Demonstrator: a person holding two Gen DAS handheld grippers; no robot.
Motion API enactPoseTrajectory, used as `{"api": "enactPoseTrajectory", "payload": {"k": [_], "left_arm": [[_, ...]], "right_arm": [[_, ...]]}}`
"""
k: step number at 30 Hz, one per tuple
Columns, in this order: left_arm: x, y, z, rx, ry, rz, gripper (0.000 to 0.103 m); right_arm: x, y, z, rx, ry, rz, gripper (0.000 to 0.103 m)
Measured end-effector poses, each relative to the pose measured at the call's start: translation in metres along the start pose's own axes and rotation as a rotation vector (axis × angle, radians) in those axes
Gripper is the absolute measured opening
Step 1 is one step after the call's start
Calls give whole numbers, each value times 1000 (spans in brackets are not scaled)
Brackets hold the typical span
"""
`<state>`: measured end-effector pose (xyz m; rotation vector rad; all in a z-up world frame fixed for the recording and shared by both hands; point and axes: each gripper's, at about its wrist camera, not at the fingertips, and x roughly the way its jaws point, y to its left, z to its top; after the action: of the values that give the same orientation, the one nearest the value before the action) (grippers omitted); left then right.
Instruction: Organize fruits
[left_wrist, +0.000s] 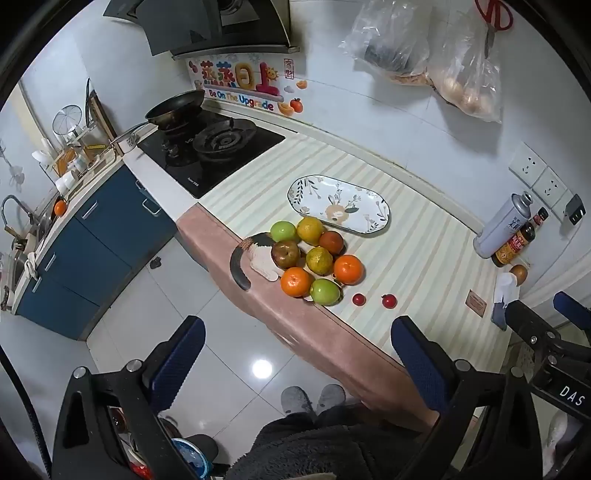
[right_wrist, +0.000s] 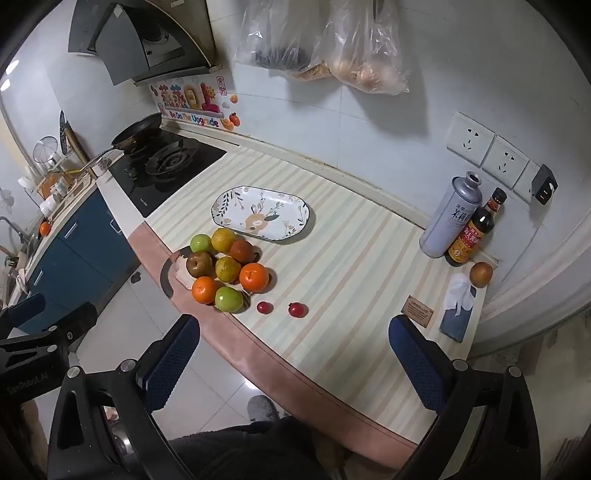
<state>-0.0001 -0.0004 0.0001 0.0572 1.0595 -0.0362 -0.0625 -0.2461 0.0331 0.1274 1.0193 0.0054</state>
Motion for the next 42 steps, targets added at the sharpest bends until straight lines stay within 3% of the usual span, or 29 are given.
{"api": "enactPoseTrajectory", "payload": {"k": [42], "left_arm": [[9,2,8,-13,18,-16,103]], "right_arm": [[14,7,10,-8,16,7,103]]}}
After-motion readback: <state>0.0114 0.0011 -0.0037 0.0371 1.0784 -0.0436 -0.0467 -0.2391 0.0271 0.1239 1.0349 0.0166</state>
